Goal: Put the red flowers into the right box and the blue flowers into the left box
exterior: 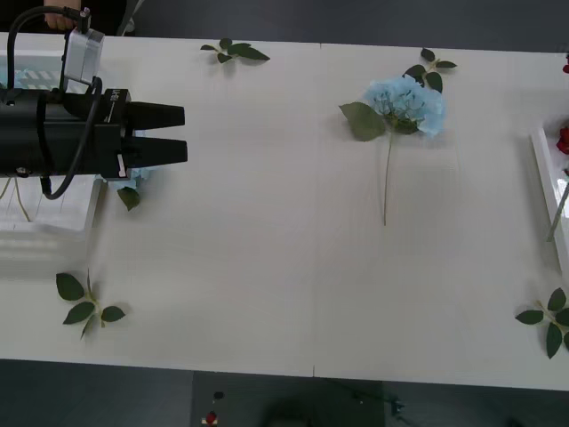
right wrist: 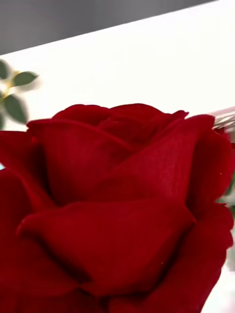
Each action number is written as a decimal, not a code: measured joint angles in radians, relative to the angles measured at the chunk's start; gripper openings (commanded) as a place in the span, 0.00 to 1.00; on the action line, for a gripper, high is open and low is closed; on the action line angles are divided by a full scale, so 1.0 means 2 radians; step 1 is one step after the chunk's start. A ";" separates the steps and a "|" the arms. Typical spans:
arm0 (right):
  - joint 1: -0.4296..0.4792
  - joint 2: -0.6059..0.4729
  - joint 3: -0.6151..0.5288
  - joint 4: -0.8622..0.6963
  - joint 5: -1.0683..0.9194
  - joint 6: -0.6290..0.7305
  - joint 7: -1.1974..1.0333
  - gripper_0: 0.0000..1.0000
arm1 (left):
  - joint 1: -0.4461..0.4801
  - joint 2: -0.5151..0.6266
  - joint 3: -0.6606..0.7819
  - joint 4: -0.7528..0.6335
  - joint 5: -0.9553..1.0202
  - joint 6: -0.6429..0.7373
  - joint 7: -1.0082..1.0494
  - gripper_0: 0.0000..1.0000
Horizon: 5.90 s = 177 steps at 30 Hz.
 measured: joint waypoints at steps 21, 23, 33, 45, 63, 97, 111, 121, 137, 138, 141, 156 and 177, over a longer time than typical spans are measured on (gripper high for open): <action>0.046 -0.009 0.000 0.217 -0.010 -0.137 0.306 0.00 | 0.000 0.000 0.000 0.000 0.000 0.000 0.000 0.82; 0.051 -0.009 0.000 0.218 -0.010 -0.137 0.312 0.06 | 0.000 0.000 0.000 0.000 0.000 0.000 0.000 0.83; 0.054 -0.002 0.000 0.218 -0.011 -0.137 0.312 1.00 | 0.000 0.000 0.000 0.000 0.000 0.000 0.000 0.83; 0.054 0.001 0.000 0.209 -0.050 -0.118 0.312 1.00 | 0.000 0.000 0.000 0.000 0.000 0.000 0.000 0.82; 0.055 0.144 -0.072 0.100 -0.085 -0.014 0.041 1.00 | 0.000 0.000 0.000 0.000 0.000 0.000 0.000 0.83; -0.068 0.446 -0.059 0.303 0.271 0.034 -0.117 1.00 | 0.000 0.000 0.000 0.000 0.000 0.000 0.000 0.83; -0.068 0.455 0.000 0.352 0.247 -0.035 -0.109 1.00 | 0.000 0.000 0.000 0.000 0.000 0.000 0.000 0.83; -0.068 0.455 0.001 0.355 0.236 -0.036 -0.089 1.00 | 0.000 0.000 0.000 0.000 0.000 0.000 0.000 0.83; -0.068 0.456 0.036 0.363 0.216 -0.036 -0.077 1.00 | 0.000 0.000 0.000 0.000 0.000 0.000 0.000 0.83; -0.068 0.457 0.036 0.365 0.215 -0.036 -0.077 1.00 | 0.000 0.000 0.000 0.000 0.000 0.000 0.000 0.83; -0.068 0.465 0.032 0.373 0.215 -0.037 -0.077 0.39 | 0.000 0.000 0.000 0.000 0.000 0.000 0.000 0.83; -0.068 0.471 0.025 0.375 0.202 -0.040 -0.077 0.00 | 0.000 0.000 0.000 0.000 0.000 0.000 0.000 0.82; -0.050 0.397 -0.004 0.254 0.094 -0.084 -0.029 0.00 | 0.000 0.000 0.000 0.000 0.000 0.000 0.000 0.83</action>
